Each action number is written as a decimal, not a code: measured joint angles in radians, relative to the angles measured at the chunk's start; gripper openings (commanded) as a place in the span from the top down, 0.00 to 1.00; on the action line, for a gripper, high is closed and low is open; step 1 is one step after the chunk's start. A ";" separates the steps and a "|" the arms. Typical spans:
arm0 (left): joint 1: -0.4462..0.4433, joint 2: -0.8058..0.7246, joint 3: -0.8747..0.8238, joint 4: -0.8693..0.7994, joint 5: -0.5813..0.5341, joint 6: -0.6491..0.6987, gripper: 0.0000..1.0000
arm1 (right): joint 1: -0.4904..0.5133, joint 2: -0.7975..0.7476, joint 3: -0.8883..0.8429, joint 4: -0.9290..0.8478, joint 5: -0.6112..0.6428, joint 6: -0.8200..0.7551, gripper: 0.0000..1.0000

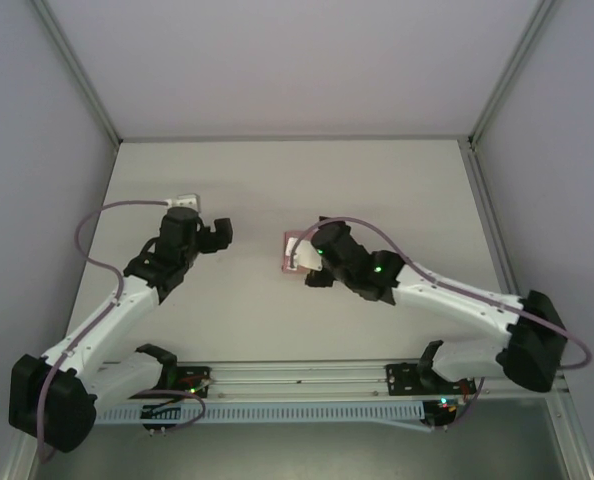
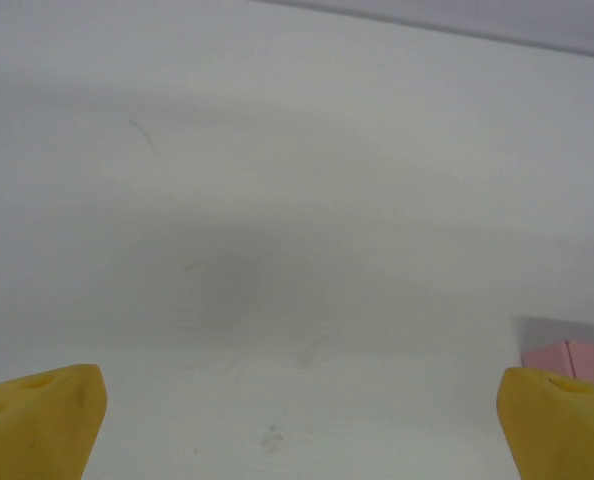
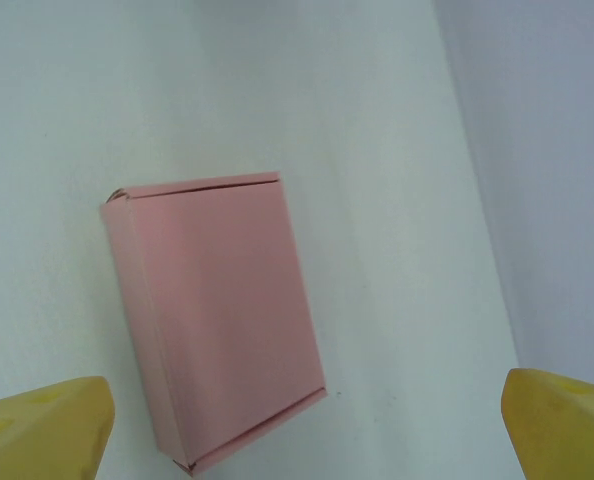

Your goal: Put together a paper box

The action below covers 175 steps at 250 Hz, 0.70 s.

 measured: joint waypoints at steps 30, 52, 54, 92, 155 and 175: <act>0.009 -0.026 -0.065 0.103 -0.061 0.044 0.00 | -0.080 -0.124 -0.065 0.063 0.007 0.070 0.00; 0.019 -0.038 -0.139 0.213 -0.119 0.094 0.00 | -0.187 -0.187 -0.119 0.140 0.030 0.155 0.00; 0.021 -0.039 -0.146 0.221 -0.123 0.098 0.00 | -0.196 -0.192 -0.125 0.148 0.034 0.162 0.00; 0.084 -0.034 -0.300 0.459 -0.183 0.202 0.00 | -0.449 -0.264 -0.268 0.340 0.100 0.356 0.00; 0.223 0.117 -0.438 0.827 -0.169 0.314 0.00 | -0.747 -0.180 -0.599 0.757 0.061 0.592 0.00; 0.256 0.175 -0.468 0.955 -0.135 0.341 0.00 | -0.769 -0.074 -0.660 0.878 0.040 0.613 0.00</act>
